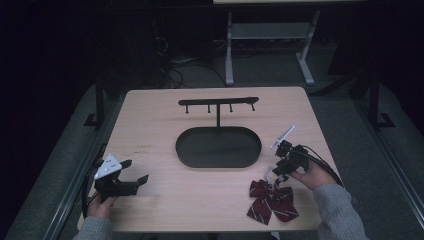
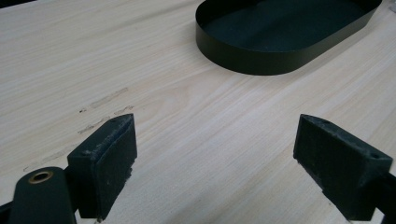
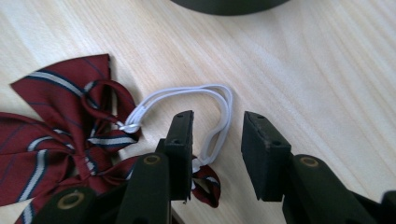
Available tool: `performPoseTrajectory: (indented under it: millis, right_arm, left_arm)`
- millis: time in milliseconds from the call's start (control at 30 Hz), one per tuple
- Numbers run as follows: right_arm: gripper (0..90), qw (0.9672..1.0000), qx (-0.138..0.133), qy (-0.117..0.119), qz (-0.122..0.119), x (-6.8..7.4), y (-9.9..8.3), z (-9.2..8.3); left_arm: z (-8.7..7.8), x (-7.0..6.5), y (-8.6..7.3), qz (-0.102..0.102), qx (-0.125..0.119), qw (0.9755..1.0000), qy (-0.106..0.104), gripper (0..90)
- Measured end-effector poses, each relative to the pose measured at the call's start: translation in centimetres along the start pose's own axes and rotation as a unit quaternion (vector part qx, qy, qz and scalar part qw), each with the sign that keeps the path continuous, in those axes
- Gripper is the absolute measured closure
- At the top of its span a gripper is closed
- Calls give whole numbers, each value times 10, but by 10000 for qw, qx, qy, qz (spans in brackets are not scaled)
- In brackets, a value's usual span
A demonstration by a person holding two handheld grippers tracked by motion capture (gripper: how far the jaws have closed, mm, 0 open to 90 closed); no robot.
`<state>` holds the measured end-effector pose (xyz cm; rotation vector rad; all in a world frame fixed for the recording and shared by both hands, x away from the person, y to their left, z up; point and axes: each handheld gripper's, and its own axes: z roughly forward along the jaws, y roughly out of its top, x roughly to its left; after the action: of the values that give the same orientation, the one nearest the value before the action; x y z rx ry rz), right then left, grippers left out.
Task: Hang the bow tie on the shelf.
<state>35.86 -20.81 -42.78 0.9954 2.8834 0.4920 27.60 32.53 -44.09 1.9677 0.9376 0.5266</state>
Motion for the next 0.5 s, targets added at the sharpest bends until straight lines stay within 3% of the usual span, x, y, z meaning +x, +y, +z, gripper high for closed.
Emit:
performPoseTrajectory:
  millis: [233, 500]
  right_arm:
    - [645, 9998, 174, 13, 56, -3, 2, 8]
    - [722, 9993, 362, -38, 49, -6, 5, 15]
  left_arm:
    - [0, 0, 1, 4, 16, 10000, -8, 129]
    - [0, -1, 1, 31, 17, 10000, -13, 129]
